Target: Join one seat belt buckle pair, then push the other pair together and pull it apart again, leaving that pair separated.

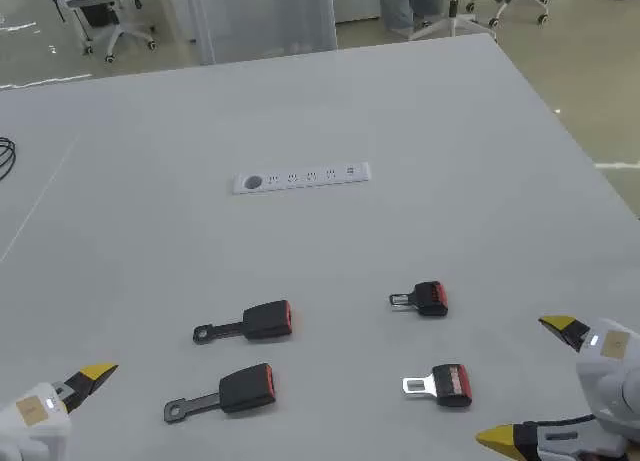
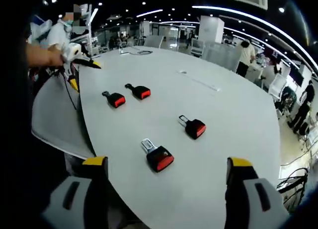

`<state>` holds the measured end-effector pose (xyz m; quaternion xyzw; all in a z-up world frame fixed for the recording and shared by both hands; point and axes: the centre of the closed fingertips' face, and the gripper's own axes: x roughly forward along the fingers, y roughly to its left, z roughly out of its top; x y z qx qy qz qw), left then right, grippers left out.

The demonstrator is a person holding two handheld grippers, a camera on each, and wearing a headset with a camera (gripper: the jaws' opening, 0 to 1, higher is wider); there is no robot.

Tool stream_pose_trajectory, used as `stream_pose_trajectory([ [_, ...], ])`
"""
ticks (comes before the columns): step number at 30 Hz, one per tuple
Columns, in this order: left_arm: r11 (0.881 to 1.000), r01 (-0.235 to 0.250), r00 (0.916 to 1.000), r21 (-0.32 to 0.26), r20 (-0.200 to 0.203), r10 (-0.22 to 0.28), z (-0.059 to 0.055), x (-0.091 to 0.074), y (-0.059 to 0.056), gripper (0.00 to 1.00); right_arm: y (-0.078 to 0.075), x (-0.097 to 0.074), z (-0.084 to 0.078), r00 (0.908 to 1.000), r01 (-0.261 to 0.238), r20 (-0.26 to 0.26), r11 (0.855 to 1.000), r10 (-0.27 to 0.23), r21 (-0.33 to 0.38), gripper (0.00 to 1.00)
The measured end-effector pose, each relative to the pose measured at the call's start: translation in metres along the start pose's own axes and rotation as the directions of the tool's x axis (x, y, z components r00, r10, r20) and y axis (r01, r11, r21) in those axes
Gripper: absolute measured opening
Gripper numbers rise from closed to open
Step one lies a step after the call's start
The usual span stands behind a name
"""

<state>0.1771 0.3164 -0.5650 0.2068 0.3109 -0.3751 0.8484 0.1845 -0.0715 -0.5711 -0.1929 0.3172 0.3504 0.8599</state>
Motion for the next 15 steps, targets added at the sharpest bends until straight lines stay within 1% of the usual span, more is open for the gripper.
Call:
stream_pose_trajectory([
  [1,0.999,-0.026,0.9996,-0.036,0.010,0.027,0.008,-0.004,0.008,0.97,0.000,0.000,0.000,1.0000,0.001,0.000,1.000,-0.001,0.002,0.96],
  [3,0.999,-0.020,0.9998,-0.044,-0.001,0.020,0.008,-0.004,0.007,0.98,0.002,0.000,0.001,1.0000,-0.003,0.002,1.000,0.003,0.001,0.96],
  [6,0.999,-0.020,0.9997,-0.035,-0.012,0.019,0.006,-0.003,0.006,0.98,0.004,0.001,0.001,1.0000,-0.008,-0.002,1.000,0.008,-0.005,0.97],
  [7,0.999,-0.018,0.9997,-0.037,-0.014,0.017,0.005,-0.002,0.007,0.99,0.005,0.002,0.001,1.0000,-0.008,-0.004,1.000,0.008,-0.007,0.97],
  [10,0.999,-0.009,0.9997,-0.036,-0.023,0.008,0.000,-0.001,0.002,0.99,0.005,0.001,0.003,1.0000,-0.009,-0.003,1.000,0.009,-0.008,0.97],
  [13,1.000,0.001,0.9987,-0.021,-0.051,-0.002,-0.009,-0.001,-0.003,0.99,0.005,0.001,0.003,1.0000,-0.008,-0.003,1.000,0.008,-0.011,0.97],
  [15,1.000,-0.001,0.9987,-0.020,-0.051,0.000,-0.012,-0.002,-0.003,0.99,0.005,0.001,0.003,1.0000,-0.006,-0.003,1.000,0.006,-0.014,0.97],
])
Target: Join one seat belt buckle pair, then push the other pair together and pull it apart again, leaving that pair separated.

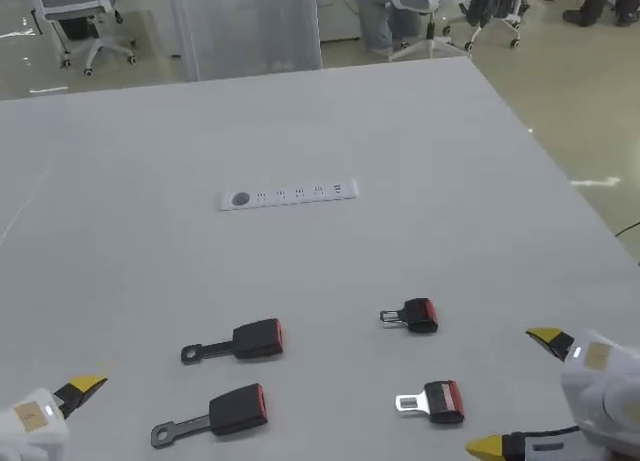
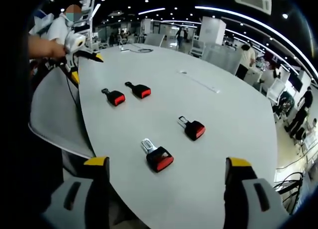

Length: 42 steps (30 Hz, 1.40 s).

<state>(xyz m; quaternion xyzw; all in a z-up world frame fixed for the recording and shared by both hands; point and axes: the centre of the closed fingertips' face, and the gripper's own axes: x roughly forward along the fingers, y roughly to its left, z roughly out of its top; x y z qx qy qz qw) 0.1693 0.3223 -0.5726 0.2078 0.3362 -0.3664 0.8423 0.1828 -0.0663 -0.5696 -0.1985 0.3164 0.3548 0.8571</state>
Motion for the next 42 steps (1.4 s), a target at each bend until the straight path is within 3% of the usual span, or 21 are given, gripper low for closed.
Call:
stream_pose_trajectory([
  [4,1.000,-0.010,0.9999,-0.019,0.003,0.011,-0.002,-0.002,0.001,1.00,0.002,-0.001,0.000,1.0000,0.000,0.000,1.000,0.000,0.001,0.97],
  [8,1.000,-0.014,0.9996,-0.024,-0.025,0.013,-0.008,-0.001,0.001,0.99,0.004,-0.001,0.002,1.0000,-0.001,0.004,1.000,0.001,-0.004,0.96],
  [12,0.999,-0.015,0.9998,-0.034,-0.012,0.015,-0.006,0.000,0.002,1.00,0.003,-0.001,0.006,0.9997,0.013,0.019,1.000,-0.013,-0.007,0.91],
  [22,0.999,-0.008,0.9996,-0.037,-0.026,0.007,-0.008,0.005,-0.001,1.00,0.014,0.005,0.006,0.9996,-0.025,-0.013,0.999,0.024,-0.022,0.89],
  [25,0.999,0.001,0.9991,-0.049,-0.042,-0.003,-0.009,0.005,-0.002,0.94,0.017,0.008,0.007,0.9994,-0.032,-0.011,0.999,0.032,-0.018,0.89],
  [29,0.999,-0.003,0.9993,-0.050,-0.038,0.001,-0.009,0.007,-0.003,0.94,0.021,0.012,0.007,0.9988,-0.047,-0.015,0.998,0.046,-0.029,0.89],
  [33,0.999,-0.007,0.9989,-0.032,-0.047,0.006,-0.011,0.008,-0.004,0.96,0.019,0.012,0.008,0.9988,-0.047,-0.014,0.999,0.047,-0.026,0.89],
  [42,0.999,-0.036,0.9986,-0.036,-0.040,0.035,-0.010,0.006,0.005,1.00,0.015,0.011,0.008,0.9993,-0.035,-0.013,0.999,0.034,-0.032,0.89],
])
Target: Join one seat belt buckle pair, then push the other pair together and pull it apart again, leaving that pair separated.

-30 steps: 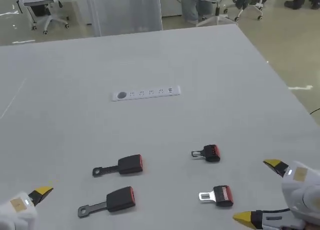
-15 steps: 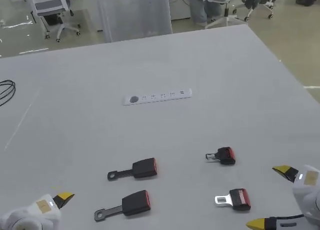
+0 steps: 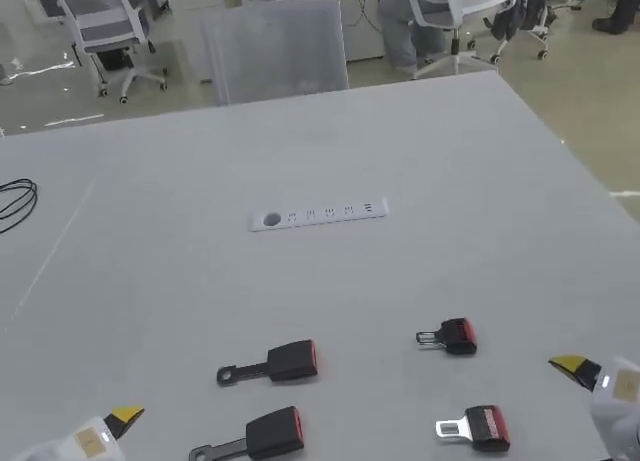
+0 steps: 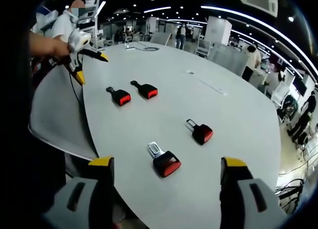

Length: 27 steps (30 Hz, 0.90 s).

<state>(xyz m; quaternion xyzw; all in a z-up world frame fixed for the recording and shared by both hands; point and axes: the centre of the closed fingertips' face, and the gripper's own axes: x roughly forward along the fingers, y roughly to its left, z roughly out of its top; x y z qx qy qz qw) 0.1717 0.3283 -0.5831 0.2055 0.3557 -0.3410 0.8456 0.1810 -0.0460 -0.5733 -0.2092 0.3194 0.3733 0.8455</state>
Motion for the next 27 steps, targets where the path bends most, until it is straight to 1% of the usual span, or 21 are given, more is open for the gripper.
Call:
stream_pose_trajectory([
  [2,1.000,0.000,1.0000,-0.004,0.001,0.000,0.000,-0.001,0.001,1.00,0.000,0.001,0.000,1.0000,-0.001,0.000,1.000,0.001,0.002,0.91],
  [5,1.000,0.001,1.0000,-0.007,0.001,-0.001,0.000,0.000,0.001,1.00,-0.002,0.001,0.001,0.9998,0.016,0.010,1.000,-0.016,-0.005,0.99],
  [9,1.000,0.007,1.0000,-0.007,-0.002,-0.007,-0.002,0.001,-0.002,1.00,-0.001,0.002,0.000,0.9998,0.016,0.008,1.000,-0.016,-0.002,1.00],
  [12,1.000,0.017,0.9998,-0.006,-0.008,-0.017,-0.003,0.001,-0.004,1.00,-0.002,0.002,-0.004,0.9998,0.021,-0.003,1.000,-0.021,0.007,1.00],
  [17,1.000,0.022,0.9997,0.012,-0.006,-0.022,0.000,0.003,-0.006,1.00,-0.004,0.003,-0.007,0.9997,0.019,-0.015,1.000,-0.019,0.009,0.99],
  [18,0.999,0.034,0.9994,0.007,-0.010,-0.034,0.000,0.004,-0.007,0.98,-0.006,0.002,-0.008,0.9994,0.031,-0.015,1.000,-0.030,0.006,0.99],
  [20,0.999,0.040,0.9991,0.008,-0.015,-0.040,0.001,0.008,-0.009,0.96,-0.008,0.003,-0.009,0.9996,0.027,-0.013,1.000,-0.026,0.006,0.96],
  [22,0.999,0.044,0.9988,0.022,-0.022,-0.044,0.002,0.011,-0.010,0.96,-0.009,0.004,-0.012,0.9993,0.021,-0.031,1.000,-0.020,0.012,0.91],
  [24,0.999,0.028,0.9988,0.039,-0.043,-0.026,0.002,0.013,-0.006,0.92,-0.008,0.005,-0.013,0.9994,0.013,-0.031,1.000,-0.013,0.010,0.89],
  [26,0.999,0.035,0.9986,0.037,-0.041,-0.033,0.005,0.015,-0.005,0.92,-0.006,0.006,-0.014,0.9994,0.000,-0.034,1.000,0.000,0.003,0.84],
  [27,0.998,0.044,0.9982,0.040,-0.043,-0.042,0.006,0.018,-0.006,0.91,-0.006,0.008,-0.015,0.9994,-0.004,-0.035,1.000,0.004,0.000,0.83],
])
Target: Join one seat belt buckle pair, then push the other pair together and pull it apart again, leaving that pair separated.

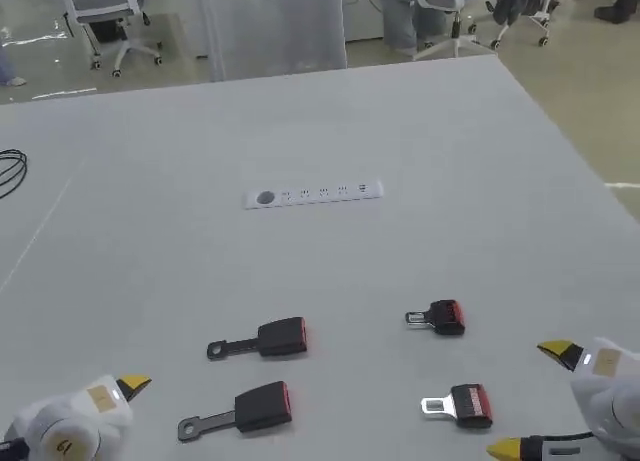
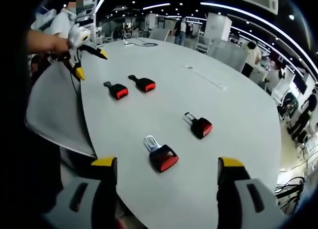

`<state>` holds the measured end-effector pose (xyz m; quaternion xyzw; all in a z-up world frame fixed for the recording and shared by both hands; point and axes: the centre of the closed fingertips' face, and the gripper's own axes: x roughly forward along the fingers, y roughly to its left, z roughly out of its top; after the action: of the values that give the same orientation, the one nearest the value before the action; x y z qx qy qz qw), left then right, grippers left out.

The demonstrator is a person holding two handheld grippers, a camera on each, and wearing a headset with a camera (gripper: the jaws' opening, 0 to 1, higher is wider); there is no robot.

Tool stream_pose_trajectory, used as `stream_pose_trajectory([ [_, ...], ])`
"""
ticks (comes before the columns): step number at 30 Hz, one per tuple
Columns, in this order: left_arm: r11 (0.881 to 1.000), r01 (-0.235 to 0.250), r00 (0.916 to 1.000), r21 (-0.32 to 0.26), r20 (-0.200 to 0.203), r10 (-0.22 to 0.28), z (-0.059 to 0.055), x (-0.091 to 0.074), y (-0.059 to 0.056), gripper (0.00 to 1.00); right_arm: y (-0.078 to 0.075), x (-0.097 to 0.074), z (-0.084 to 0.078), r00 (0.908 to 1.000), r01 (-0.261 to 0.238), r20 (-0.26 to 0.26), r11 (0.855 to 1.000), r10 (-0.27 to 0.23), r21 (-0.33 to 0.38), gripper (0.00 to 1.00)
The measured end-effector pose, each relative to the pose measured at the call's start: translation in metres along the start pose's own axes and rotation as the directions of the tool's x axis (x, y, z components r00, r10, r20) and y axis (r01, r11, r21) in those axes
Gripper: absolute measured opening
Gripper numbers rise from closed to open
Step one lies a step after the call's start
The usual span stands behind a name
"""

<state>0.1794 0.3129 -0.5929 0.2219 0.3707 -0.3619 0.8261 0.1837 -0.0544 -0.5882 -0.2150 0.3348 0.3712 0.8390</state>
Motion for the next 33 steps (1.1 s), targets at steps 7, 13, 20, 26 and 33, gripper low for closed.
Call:
stream_pose_trajectory([
  [7,0.996,0.057,0.9981,0.072,-0.029,-0.055,0.006,0.019,-0.009,0.85,0.005,0.006,-0.001,0.9995,-0.029,-0.010,0.999,0.029,-0.023,0.77],
  [13,0.993,0.088,0.9953,0.076,-0.046,-0.085,0.006,0.036,-0.009,0.84,0.012,0.015,-0.005,0.9963,-0.080,-0.038,0.993,0.077,-0.087,0.70],
  [20,0.989,0.123,0.9899,0.080,-0.081,-0.116,0.001,0.050,-0.010,0.79,0.013,0.022,-0.001,0.9932,-0.115,-0.038,0.977,0.110,-0.180,0.63],
  [26,0.983,0.140,0.9871,0.120,-0.094,-0.129,0.002,0.057,-0.006,0.72,0.018,0.031,-0.007,0.9822,-0.184,-0.089,0.942,0.166,-0.279,0.55],
  [33,0.961,0.174,0.9798,0.213,-0.135,-0.148,0.005,0.067,-0.009,0.65,0.020,0.043,-0.017,0.9675,-0.245,-0.144,0.910,0.208,-0.334,0.51],
])
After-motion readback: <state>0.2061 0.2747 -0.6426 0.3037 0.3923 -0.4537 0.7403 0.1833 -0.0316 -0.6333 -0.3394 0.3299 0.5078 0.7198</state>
